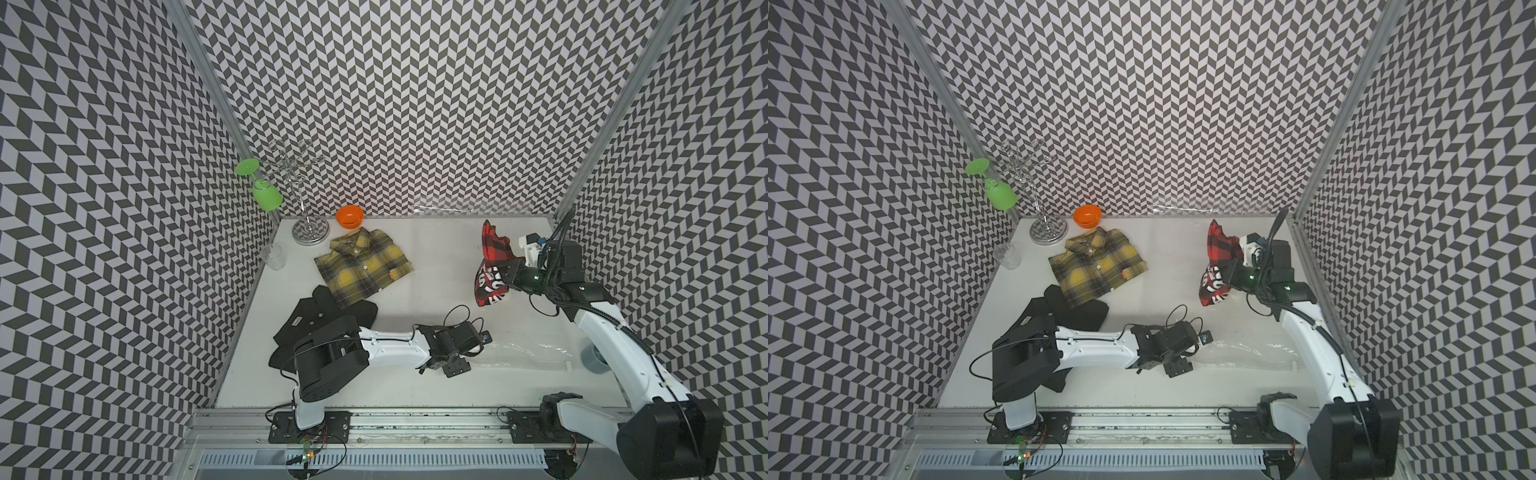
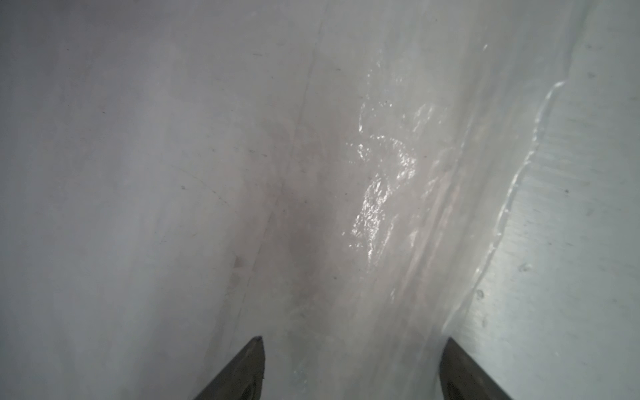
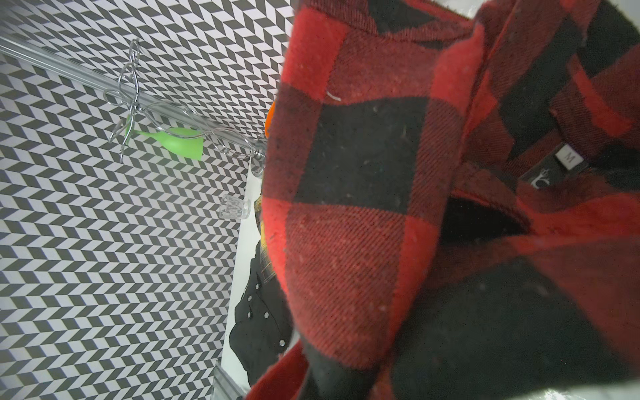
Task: Place the folded shirt into the vacuum bag
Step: Open the vacuum bag at the center of the board.
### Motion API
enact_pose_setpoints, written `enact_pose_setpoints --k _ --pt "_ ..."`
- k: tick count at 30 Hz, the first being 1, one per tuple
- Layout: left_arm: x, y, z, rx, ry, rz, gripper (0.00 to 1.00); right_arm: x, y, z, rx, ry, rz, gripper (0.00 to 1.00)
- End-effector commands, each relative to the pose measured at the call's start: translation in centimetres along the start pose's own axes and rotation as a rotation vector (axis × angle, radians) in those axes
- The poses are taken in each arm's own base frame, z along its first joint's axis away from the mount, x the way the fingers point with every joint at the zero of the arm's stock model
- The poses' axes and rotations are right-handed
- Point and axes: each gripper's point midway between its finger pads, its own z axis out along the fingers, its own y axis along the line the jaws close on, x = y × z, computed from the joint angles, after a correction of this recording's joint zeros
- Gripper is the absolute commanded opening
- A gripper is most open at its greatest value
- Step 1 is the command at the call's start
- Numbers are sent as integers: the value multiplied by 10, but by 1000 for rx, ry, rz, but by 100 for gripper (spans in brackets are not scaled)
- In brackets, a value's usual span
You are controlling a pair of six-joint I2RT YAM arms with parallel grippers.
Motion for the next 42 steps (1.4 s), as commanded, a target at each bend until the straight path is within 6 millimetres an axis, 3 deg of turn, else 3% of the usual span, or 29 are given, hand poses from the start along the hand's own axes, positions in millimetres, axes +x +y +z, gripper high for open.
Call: enact_pose_setpoints --k 1,12,22,29,35,42 --pt "-5 13 1 -61 -13 25 76 -14 16 -11 -56 -59 -65 7" --pt "-25 35 -20 -43 -105 -54 62 -16 12 -15 -52 -65 -59 6" --pt "-23 58 -14 -131 -166 -101 51 -28 16 -22 -45 -103 -56 6" --pt "-24 47 -9 -88 -180 -106 51 -29 18 -23 -49 -104 -55 6" --pt "-11 38 9 -79 -113 -89 50 -28 16 -20 -54 -96 -46 6" --pt "-10 29 15 -27 -110 -96 28 -31 19 -21 -61 -103 -49 7"
